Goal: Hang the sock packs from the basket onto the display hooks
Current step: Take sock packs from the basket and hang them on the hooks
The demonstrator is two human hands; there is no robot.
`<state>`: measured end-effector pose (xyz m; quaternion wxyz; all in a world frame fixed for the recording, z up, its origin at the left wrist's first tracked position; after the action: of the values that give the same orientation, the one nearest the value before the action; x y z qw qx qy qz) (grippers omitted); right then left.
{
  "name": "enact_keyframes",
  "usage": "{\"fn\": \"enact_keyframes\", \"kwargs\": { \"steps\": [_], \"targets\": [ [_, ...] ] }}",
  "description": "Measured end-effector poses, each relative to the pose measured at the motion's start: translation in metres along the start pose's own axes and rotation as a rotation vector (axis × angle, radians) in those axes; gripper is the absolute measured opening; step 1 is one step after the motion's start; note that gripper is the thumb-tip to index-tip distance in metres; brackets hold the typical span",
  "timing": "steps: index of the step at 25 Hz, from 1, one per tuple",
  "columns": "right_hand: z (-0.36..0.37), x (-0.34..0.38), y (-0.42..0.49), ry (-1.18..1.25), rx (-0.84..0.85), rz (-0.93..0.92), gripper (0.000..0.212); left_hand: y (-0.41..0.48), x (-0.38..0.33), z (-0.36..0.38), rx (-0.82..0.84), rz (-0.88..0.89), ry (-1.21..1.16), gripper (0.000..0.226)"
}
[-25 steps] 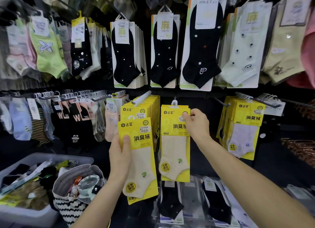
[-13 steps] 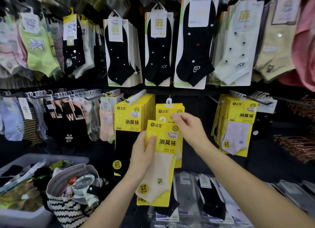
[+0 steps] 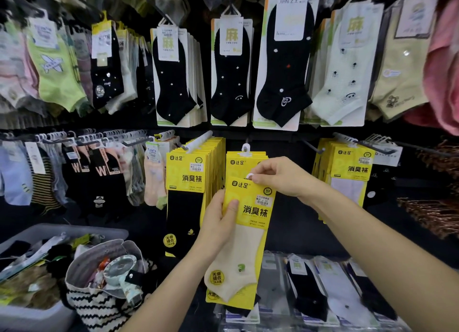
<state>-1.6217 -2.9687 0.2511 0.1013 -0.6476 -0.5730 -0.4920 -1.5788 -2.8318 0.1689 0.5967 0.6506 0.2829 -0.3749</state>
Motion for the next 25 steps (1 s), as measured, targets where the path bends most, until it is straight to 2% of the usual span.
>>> {"fn": "enact_keyframes", "kwargs": {
  "steps": [4, 9, 11, 16, 18, 21, 25],
  "targets": [
    [-0.008, 0.002, 0.018, -0.058, -0.146, 0.025, 0.004, 0.018, 0.000, -0.002, -0.072, -0.033, 0.009, 0.015],
    [-0.023, 0.006, 0.048, -0.040, -0.399, 0.035, 0.007, 0.035, 0.016, 0.002, -0.194, -0.217, 0.032, 0.019],
    [-0.019, 0.007, 0.052, -0.064, -0.409, 0.005, 0.003, 0.034, 0.024, 0.002, -0.214, -0.201, 0.051, 0.019],
    [-0.005, 0.009, 0.058, -0.159, -0.451, -0.074, 0.017, 0.032, 0.039, 0.010, -0.140, -0.176, 0.103, 0.028],
    [-0.002, 0.006, 0.060, -0.188, -0.454, -0.073, 0.013, 0.033, 0.044, 0.015, -0.100, -0.193, 0.131, 0.038],
    [-0.003, 0.001, 0.053, -0.175, -0.466, -0.076, 0.011, 0.031, 0.045, 0.021, -0.073, -0.209, 0.113, 0.035],
    [-0.016, -0.011, 0.019, -0.170, -0.530, -0.164, 0.025, 0.011, 0.060, 0.014, -0.114, -0.279, 0.192, 0.062]
  ]
}}
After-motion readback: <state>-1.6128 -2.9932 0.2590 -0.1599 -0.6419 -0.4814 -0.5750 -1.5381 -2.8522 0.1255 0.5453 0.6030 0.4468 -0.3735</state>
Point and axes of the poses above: each hand's wrist, its own y-axis towards the middle knuckle, its own z-axis out of the palm, x = y × z, the point moved 6 cm from there along y, towards the middle knuckle, and after that the axes turned 15 degrees about -x, right-handed, at the moved point
